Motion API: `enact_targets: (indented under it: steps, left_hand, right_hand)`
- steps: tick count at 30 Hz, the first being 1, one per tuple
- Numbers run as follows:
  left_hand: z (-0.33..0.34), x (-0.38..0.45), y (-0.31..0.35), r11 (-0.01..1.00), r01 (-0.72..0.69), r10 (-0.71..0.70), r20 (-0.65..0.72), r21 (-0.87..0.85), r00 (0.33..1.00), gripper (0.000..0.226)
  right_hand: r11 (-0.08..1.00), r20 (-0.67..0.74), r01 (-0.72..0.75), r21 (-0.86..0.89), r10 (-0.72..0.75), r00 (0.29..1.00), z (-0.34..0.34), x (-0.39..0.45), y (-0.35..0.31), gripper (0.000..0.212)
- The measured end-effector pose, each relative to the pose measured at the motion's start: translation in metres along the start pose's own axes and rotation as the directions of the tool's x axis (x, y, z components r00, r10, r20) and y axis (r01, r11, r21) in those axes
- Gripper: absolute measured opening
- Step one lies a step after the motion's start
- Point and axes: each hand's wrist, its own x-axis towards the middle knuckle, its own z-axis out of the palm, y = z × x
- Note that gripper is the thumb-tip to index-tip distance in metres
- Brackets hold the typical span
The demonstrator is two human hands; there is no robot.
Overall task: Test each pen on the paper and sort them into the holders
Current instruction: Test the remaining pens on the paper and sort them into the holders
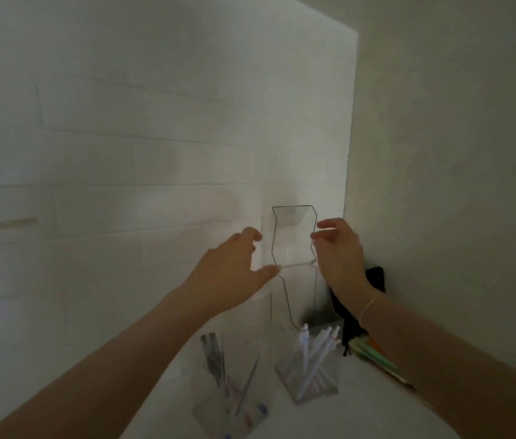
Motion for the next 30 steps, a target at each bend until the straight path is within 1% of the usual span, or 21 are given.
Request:
enact_targets:
  steps: [1,2,3,4,6,7,8,9,11,12,14,16,18,19,20,22,24,25,26,27,30]
  left_hand:
    - [0.003,0.018,0.005,0.993,0.067,-0.067,0.008,-0.092,0.998,0.07]
    - [0.007,0.037,0.008,0.973,0.131,-0.129,0.019,-0.19,0.991,0.077]
    - [0.011,0.056,0.012,0.94,0.195,-0.194,0.03,-0.279,0.981,0.082]
    - [0.015,0.073,0.014,0.899,0.26,-0.259,0.05,-0.352,0.964,0.084]
    - [0.023,0.106,0.016,0.802,0.376,-0.373,0.103,-0.465,0.922,0.085]
    - [0.028,0.119,0.017,0.758,0.415,-0.412,0.125,-0.503,0.903,0.083]
    - [0.032,0.128,0.018,0.73,0.44,-0.436,0.139,-0.523,0.889,0.08]
    - [0.037,0.135,0.019,0.722,0.447,-0.446,0.14,-0.528,0.884,0.075]
    - [0.044,0.139,0.021,0.76,0.412,-0.42,0.103,-0.503,0.902,0.06]
    - [0.047,0.137,0.021,0.789,0.369,-0.389,0.065,-0.49,0.919,0.052]
    - [0.048,0.125,0.02,0.823,0.263,-0.313,-0.016,-0.504,0.949,0.041]
    - [0.045,0.11,0.016,0.796,0.163,-0.223,-0.031,-0.583,0.974,0.032]
    - [0.039,0.096,0.012,0.761,0.118,-0.127,0.031,-0.637,0.991,0.022]
    - [0.035,0.088,0.012,0.78,0.112,-0.076,0.085,-0.616,0.993,0.023]
    - [0.034,0.081,0.013,0.812,0.105,-0.029,0.14,-0.575,0.99,0.03]
    - [0.037,0.068,0.017,0.899,0.056,0.056,0.24,-0.434,0.969,0.062]
    - [0.05,0.057,0.023,0.982,-0.04,0.099,0.322,-0.184,0.941,0.094]
    - [0.06,0.052,0.026,0.994,-0.104,0.109,0.34,-0.033,0.934,0.103]
    - [0.07,0.048,0.029,0.98,-0.169,0.124,0.338,0.106,0.933,0.104]
    - [0.078,0.045,0.031,0.952,-0.218,0.141,0.324,0.217,0.935,0.1]
    - [0.09,0.04,0.032,0.85,-0.29,0.168,0.297,0.439,0.94,0.077]
  right_hand:
    - [0.998,-0.056,-0.029,-0.052,0.026,0.998,-0.007,0.018,-0.002,0.019]
    - [0.993,-0.064,-0.088,-0.08,0.083,0.994,-0.011,0.033,-0.004,0.015]
    - [0.983,-0.027,-0.156,-0.101,0.154,0.988,-0.014,0.047,-0.004,0.009]
    - [0.968,0.032,-0.218,-0.125,0.224,0.974,-0.015,0.058,-0.004,0.009]
    - [0.934,0.172,-0.298,-0.198,0.332,0.927,-0.013,0.073,-0.002,0.032]
    - [0.923,0.232,-0.326,-0.205,0.369,0.9,-0.012,0.077,0.0,0.048]
    - [0.912,0.283,-0.362,-0.195,0.406,0.869,-0.009,0.079,0.0,0.063]
    - [0.903,0.331,-0.395,-0.169,0.43,0.84,-0.007,0.081,0.001,0.071]
    - [0.893,0.381,-0.437,-0.106,0.443,0.812,-0.001,0.084,0.001,0.077]
    - [0.89,0.373,-0.45,-0.07,0.441,0.816,0.001,0.085,0.0,0.077]
    - [0.904,0.312,-0.428,-0.011,0.409,0.857,0.001,0.085,0.002,0.071]
    - [0.929,0.244,-0.368,0.043,0.347,0.906,-0.004,0.078,0.006,0.054]
    - [0.937,0.235,-0.316,0.146,0.278,0.931,-0.017,0.065,0.012,0.031]
    - [0.938,0.247,-0.289,0.19,0.239,0.939,-0.026,0.057,0.015,0.024]
    - [0.947,0.254,-0.253,0.2,0.2,0.946,-0.035,0.048,0.02,0.022]
    - [0.968,0.255,-0.17,0.184,0.12,0.96,-0.05,0.031,0.03,0.025]
    - [0.976,0.24,-0.132,0.174,0.088,0.967,-0.059,0.013,0.043,0.029]
    - [0.98,0.229,-0.122,0.155,0.084,0.97,-0.061,0.006,0.05,0.031]
    - [0.986,0.217,-0.115,0.122,0.086,0.972,-0.06,0.0,0.057,0.033]
    - [0.987,0.211,-0.118,0.107,0.093,0.973,-0.06,-0.004,0.062,0.034]
    - [0.989,0.185,-0.127,0.08,0.11,0.977,-0.055,-0.011,0.081,0.036]
